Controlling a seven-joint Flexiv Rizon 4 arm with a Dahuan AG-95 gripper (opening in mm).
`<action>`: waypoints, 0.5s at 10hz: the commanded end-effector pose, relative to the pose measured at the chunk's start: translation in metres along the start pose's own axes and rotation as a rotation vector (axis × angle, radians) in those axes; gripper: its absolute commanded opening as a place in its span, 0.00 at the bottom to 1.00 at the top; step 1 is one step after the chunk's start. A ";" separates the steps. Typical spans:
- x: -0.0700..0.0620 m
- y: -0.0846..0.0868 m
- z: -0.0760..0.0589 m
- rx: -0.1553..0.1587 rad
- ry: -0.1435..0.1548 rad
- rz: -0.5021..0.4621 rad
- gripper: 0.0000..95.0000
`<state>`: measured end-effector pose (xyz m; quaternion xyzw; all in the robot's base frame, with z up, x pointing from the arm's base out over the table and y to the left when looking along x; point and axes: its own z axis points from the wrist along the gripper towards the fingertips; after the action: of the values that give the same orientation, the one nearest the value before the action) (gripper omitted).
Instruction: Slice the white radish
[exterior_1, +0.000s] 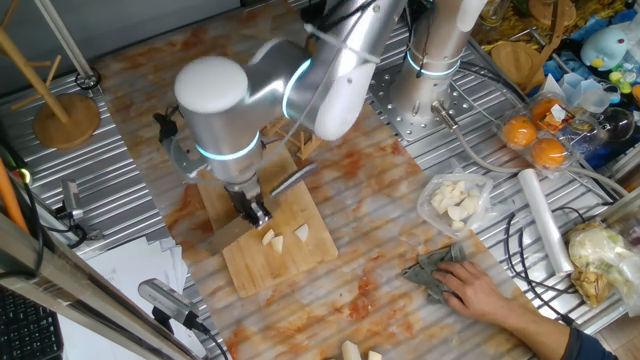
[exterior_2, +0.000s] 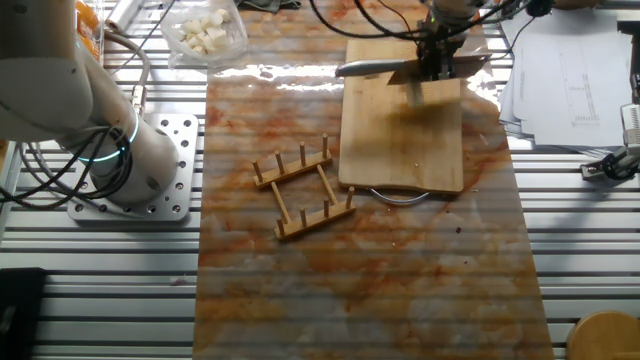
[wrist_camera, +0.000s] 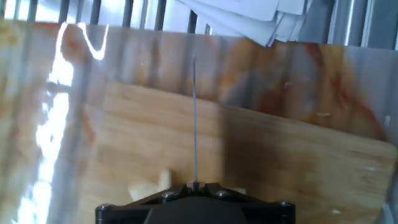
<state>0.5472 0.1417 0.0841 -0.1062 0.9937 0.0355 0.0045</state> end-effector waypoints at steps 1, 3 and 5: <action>0.021 -0.018 0.004 0.007 -0.026 -0.070 0.00; 0.033 -0.025 0.012 0.013 -0.030 -0.111 0.00; 0.036 -0.027 0.015 0.019 -0.026 -0.136 0.00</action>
<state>0.5180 0.1095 0.0647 -0.1731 0.9843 0.0279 0.0207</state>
